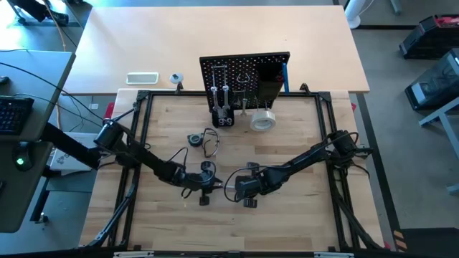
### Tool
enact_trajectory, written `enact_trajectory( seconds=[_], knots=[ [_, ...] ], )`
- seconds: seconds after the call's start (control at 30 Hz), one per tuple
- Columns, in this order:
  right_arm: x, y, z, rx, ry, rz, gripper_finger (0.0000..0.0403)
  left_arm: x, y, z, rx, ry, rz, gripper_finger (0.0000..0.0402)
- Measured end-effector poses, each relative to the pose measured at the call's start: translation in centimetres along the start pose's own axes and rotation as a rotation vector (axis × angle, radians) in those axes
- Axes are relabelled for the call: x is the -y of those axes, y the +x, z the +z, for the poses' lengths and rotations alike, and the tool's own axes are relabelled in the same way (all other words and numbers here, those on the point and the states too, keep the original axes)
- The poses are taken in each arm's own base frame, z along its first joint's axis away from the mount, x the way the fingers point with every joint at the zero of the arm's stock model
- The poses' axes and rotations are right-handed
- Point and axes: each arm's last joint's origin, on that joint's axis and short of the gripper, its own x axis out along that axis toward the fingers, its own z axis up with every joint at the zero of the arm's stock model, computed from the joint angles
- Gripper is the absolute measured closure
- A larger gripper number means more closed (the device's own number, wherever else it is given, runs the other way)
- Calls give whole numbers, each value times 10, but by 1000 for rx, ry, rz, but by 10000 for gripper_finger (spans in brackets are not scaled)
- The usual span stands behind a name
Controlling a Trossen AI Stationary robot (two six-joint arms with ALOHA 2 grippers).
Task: Hang tools onto peg board
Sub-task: Hang the wrench on the pegboard
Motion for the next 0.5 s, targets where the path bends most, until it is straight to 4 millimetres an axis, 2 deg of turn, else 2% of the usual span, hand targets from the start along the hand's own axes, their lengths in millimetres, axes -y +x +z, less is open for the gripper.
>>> enact_trajectory(
  seconds=[0.33, 0.5],
  knots=[
    [0, 0, 0, 1, -5, 6, 402, -1, -2, -4, -52, 11, 7, 364],
    [-1, 0, 1, 4, -18, 21, 382, -2, -2, -4, -52, 11, 8, 385]
  ],
)
